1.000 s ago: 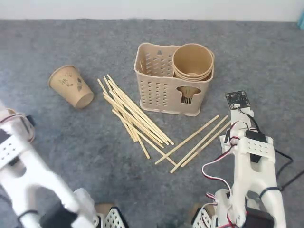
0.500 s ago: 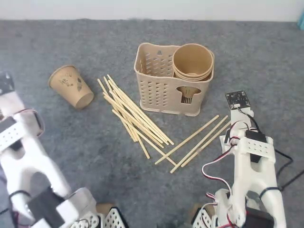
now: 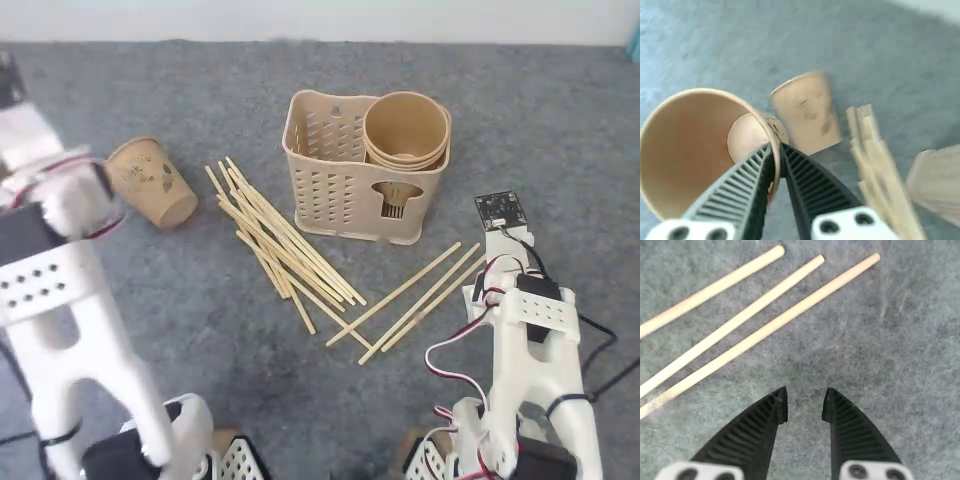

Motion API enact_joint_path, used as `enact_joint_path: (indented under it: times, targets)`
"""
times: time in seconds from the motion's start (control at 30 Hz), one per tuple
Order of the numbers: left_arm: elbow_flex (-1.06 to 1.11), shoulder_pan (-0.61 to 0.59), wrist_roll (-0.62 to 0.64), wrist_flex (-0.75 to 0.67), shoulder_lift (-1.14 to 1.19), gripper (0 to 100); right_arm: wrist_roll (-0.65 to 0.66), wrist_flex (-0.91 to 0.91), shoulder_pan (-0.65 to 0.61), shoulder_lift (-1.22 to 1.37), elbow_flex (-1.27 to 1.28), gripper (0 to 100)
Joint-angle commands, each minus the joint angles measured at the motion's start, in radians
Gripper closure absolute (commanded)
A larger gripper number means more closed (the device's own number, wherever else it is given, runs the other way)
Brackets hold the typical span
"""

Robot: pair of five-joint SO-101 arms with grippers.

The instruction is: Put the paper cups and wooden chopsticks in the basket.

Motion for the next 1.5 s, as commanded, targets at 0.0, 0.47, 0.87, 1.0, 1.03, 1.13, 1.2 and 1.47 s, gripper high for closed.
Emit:
enact_joint_path:
  times: [0.0,0.47,0.87,1.0,1.03,1.13,1.2,1.47]
  targets:
    - [-0.189,0.144,0.094,0.017,-0.048,99,0.018,-0.015,0.008,-0.036,-0.003,87.6]
    - [-0.4,0.715,0.41,-0.362,0.081,99,0.018,-0.03,0.007,-0.035,0.002,87.6]
    - [-0.401,0.916,0.413,-0.534,0.362,99,0.017,-0.048,0.005,-0.035,0.003,87.6]
    - [-0.4,0.957,0.353,-0.459,0.377,99,0.017,-0.05,0.005,-0.035,0.003,87.6]
    - [-0.403,0.964,0.341,-0.442,0.377,99,0.017,-0.05,0.005,-0.035,0.003,87.6]
    - [-0.404,0.968,0.31,-0.43,0.381,99,0.017,-0.051,0.004,-0.035,0.003,87.6]
    - [-0.398,0.964,0.287,-0.427,0.381,99,0.017,-0.059,0.004,-0.035,0.003,87.6]
    - [-0.527,0.987,0.279,-0.27,0.33,99,0.017,-0.062,0.004,-0.035,0.003,87.6]
